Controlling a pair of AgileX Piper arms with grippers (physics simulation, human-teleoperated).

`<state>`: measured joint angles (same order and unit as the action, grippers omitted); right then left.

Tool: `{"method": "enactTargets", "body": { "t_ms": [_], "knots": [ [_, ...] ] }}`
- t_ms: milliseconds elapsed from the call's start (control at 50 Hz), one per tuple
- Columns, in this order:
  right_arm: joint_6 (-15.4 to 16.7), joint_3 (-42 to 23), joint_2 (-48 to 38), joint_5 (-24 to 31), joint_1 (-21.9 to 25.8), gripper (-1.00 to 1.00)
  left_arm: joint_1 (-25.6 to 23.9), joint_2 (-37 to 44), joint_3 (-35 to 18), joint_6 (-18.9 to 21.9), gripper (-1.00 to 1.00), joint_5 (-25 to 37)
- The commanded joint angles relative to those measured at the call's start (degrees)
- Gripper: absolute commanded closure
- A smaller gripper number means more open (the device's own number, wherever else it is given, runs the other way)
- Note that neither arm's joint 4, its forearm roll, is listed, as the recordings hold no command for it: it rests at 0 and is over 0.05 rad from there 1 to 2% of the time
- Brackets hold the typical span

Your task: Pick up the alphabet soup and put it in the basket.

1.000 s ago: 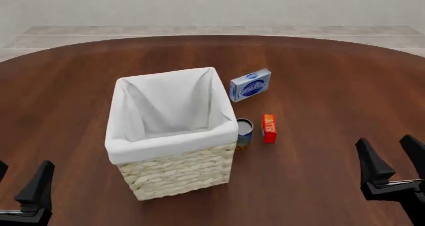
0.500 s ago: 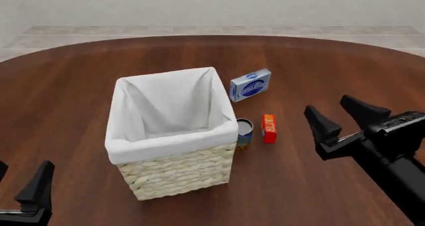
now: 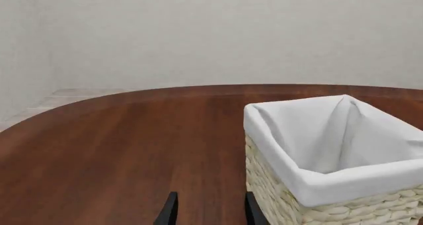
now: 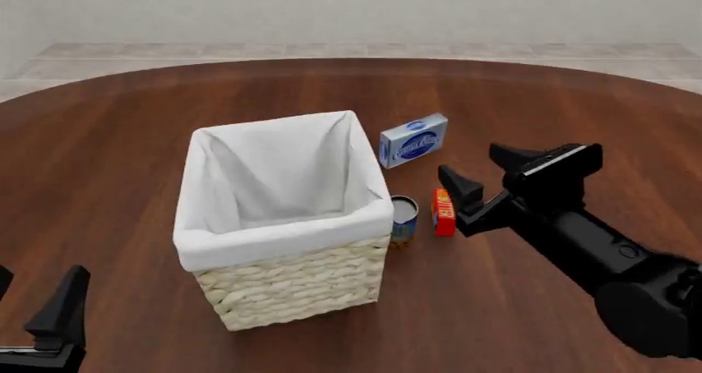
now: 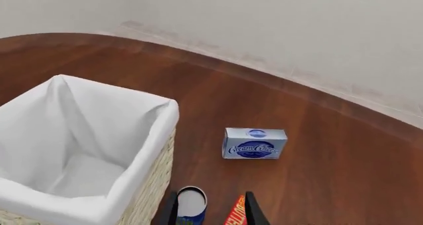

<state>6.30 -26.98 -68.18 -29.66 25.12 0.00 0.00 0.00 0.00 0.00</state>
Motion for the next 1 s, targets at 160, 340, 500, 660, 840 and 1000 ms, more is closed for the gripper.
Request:
{"method": "enactTargets", "body": {
  "t_ms": [160,340,500,660,840,1000],
  "knots": [
    [1.19,-2.94,-8.99,0.37,-0.34,-1.0,0.0,0.0,0.0,0.0,-1.0,0.0],
    [0.83,-2.22,-12.4,-1.34,-0.68,-1.0,0.0,0.0,0.0,0.0,-1.0,0.0],
    [0.09,-2.21,-16.35,-2.33,-0.03,-1.0,0.0,0.0,0.0,0.0,-1.0,0.0],
    [0.22,-2.07,-19.24,-3.41,0.28,-1.0,0.0,0.0,0.0,0.0,-1.0,0.0],
    [-0.25,-1.95,-21.68,-3.8,1.27,-1.0,0.0,0.0,0.0,0.0,-1.0,0.0],
    [-0.62,-1.68,-22.08,-3.6,2.02,-1.0,0.0,0.0,0.0,0.0,-1.0,0.0]
  ]
}}
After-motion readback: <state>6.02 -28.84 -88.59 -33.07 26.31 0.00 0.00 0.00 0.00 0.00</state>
